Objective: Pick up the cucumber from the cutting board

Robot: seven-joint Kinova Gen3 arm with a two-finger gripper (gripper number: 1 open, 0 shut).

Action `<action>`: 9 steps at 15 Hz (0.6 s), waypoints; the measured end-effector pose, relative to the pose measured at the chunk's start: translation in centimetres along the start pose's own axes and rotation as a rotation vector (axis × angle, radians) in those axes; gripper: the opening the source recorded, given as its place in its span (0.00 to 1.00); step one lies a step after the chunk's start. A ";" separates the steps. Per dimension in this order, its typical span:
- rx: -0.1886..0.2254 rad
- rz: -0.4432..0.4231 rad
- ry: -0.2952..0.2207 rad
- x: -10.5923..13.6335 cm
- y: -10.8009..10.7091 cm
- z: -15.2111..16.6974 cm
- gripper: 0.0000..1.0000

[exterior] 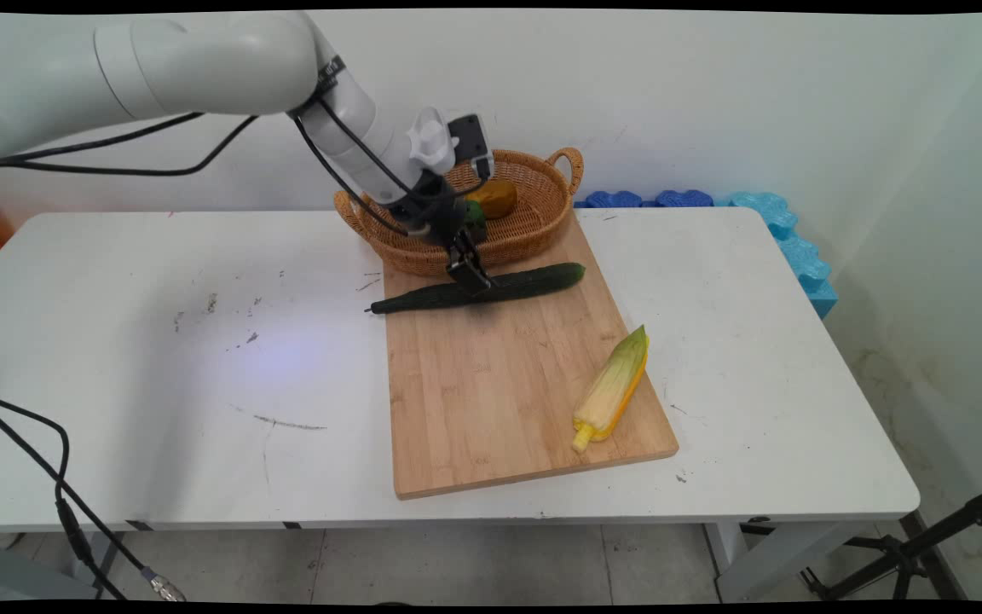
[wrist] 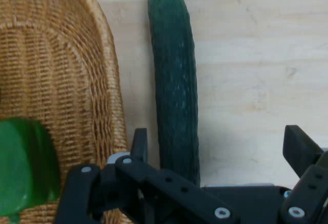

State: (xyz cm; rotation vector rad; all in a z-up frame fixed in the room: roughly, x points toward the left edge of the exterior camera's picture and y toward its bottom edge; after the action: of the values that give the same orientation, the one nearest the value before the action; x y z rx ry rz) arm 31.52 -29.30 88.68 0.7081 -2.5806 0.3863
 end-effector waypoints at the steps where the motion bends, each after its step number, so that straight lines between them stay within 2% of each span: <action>1: 0.003 0.004 -0.010 -0.2 0.1 0.4 1.00; 9: 0.020 0.025 -0.077 -1.2 0.2 2.9 1.00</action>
State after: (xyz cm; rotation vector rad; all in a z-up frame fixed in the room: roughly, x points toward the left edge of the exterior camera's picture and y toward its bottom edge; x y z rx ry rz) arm 31.40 -29.69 85.53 0.7120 -2.6635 0.4010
